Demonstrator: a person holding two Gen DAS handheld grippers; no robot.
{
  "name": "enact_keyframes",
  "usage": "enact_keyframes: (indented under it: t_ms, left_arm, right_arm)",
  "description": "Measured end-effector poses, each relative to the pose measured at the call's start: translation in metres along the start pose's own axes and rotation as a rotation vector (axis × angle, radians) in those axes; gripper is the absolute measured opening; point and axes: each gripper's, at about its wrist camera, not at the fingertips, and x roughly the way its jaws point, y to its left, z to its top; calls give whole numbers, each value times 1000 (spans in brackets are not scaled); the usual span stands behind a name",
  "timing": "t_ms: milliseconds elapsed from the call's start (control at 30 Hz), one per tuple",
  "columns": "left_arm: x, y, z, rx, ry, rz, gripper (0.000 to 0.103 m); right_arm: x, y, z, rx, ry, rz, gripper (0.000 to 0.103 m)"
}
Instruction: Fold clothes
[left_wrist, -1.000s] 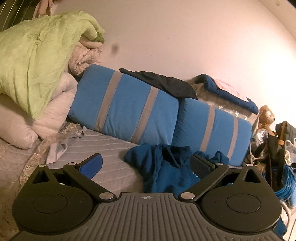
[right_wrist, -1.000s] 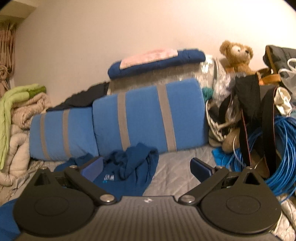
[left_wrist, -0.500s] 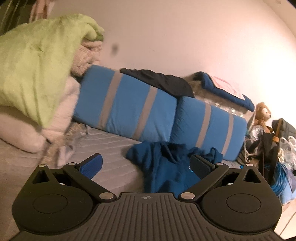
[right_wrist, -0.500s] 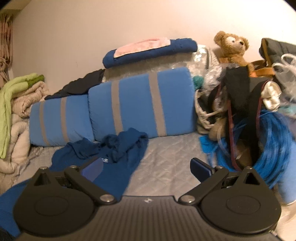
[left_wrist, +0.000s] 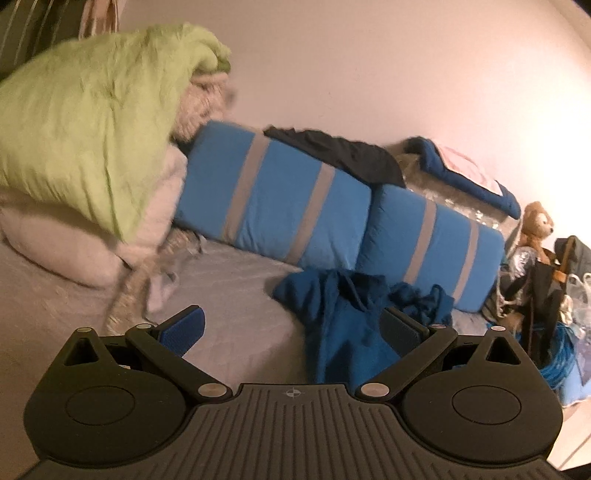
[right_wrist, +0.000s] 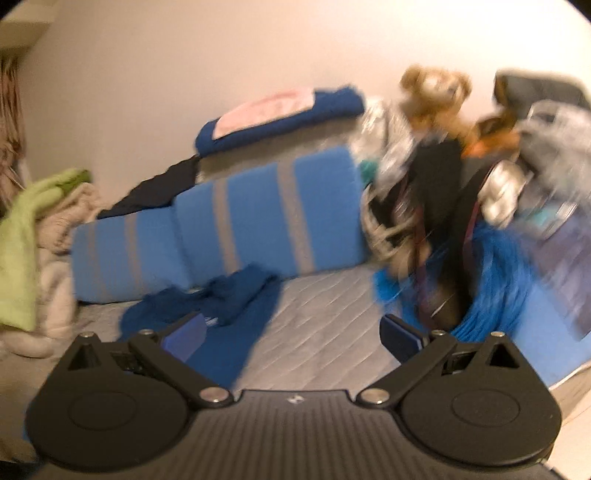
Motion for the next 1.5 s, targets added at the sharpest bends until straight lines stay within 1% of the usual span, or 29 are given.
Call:
enact_keyframes:
  t_ms: [133,233,300,400,567,667,733,800,900,967,1033,1200,1300,1367,1400,1500]
  left_arm:
    - [29,1,-30,-14,27,-40,103]
    - [49,4,-50,-46,49,-80,103]
    - [60,5,-59,-70,66,-99,103]
    - [69,8,-67,-94,82,-105,103]
    - [76,10,-78,-129,102,-111,103]
    - [76,8,-82,-131,108,-105,103]
    - [75,8,-84,-132,110,-101,103]
    - [75,8,-86,-138,112,-101,103]
    - [77,7,-86,-142,115,-100,103]
    - [78,7,-87,-143,117,-101,103]
    - [78,8,-88,-143,116,-105,103]
    - [79,8,-91,-151,118,-113,103]
    - [78,8,-91,-152,119,-117,103]
    - [78,9,-91,-157,118,-120,103]
    - [78,9,-92,-160,119,-120,103]
    - [78,11,-93,-170,119,-123,103]
  right_arm:
    - [44,10,-39,47,82,75,103]
    - [79,14,-68,149,138,172,103]
    - [100,21,-87,190,185,215,102]
    - [120,30,-107,214,247,233,99]
    - [150,45,-137,249,346,253,87]
    - [165,53,-153,265,400,258,83]
    - [165,60,-154,247,411,250,82]
    - [164,68,-154,231,421,250,78]
    - [162,81,-154,201,433,261,68]
    - [158,90,-152,177,432,262,57]
    - [154,100,-149,149,426,257,53]
    - [148,123,-147,75,416,229,47]
    - [143,127,-145,72,408,211,38]
    - [139,127,-142,77,402,209,29]
    - [138,126,-141,82,402,207,27]
    - [140,122,-141,94,413,182,17]
